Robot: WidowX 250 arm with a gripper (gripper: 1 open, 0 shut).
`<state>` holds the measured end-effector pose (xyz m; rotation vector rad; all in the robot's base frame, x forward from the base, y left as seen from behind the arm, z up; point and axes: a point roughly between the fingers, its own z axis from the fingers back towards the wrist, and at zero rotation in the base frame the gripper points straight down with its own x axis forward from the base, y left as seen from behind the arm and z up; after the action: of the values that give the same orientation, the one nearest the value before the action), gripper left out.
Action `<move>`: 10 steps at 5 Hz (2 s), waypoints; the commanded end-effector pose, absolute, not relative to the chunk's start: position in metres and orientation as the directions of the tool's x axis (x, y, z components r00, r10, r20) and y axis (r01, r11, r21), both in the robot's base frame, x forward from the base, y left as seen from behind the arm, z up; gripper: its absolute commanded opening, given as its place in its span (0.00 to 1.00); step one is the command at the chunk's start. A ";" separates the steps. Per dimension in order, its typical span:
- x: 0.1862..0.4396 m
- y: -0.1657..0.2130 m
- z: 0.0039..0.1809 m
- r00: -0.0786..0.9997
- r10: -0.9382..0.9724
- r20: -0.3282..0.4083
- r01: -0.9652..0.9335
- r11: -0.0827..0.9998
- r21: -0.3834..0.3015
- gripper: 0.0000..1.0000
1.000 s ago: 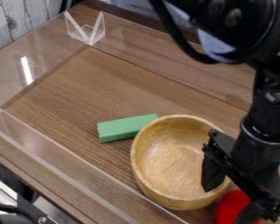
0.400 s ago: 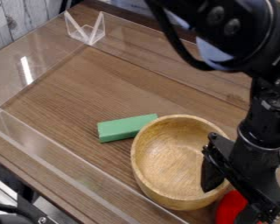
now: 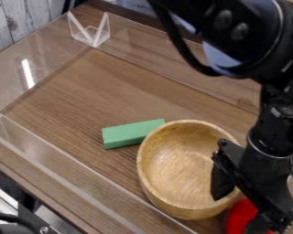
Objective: Move the red fruit to the right
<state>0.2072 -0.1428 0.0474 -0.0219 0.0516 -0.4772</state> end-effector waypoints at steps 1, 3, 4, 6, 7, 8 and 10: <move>0.210 -0.145 0.054 0.882 -0.470 0.000 0.470 0.882 -0.026 1.00; 0.212 -0.145 0.057 0.881 -0.471 0.033 0.472 0.881 -0.015 1.00; 0.213 -0.146 0.058 0.883 -0.466 0.051 0.468 0.884 -0.010 1.00; 0.214 -0.146 0.060 0.882 -0.464 0.081 0.466 0.885 -0.011 1.00; 0.214 -0.146 0.058 0.884 -0.460 0.080 0.462 0.887 -0.011 0.00; 0.215 -0.145 0.057 0.887 -0.456 0.079 0.458 0.889 -0.012 0.00; 0.216 -0.144 0.055 0.891 -0.447 0.079 0.450 0.893 -0.014 0.00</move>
<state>0.2123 -0.1434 0.0477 -0.0216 -0.0416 -0.4736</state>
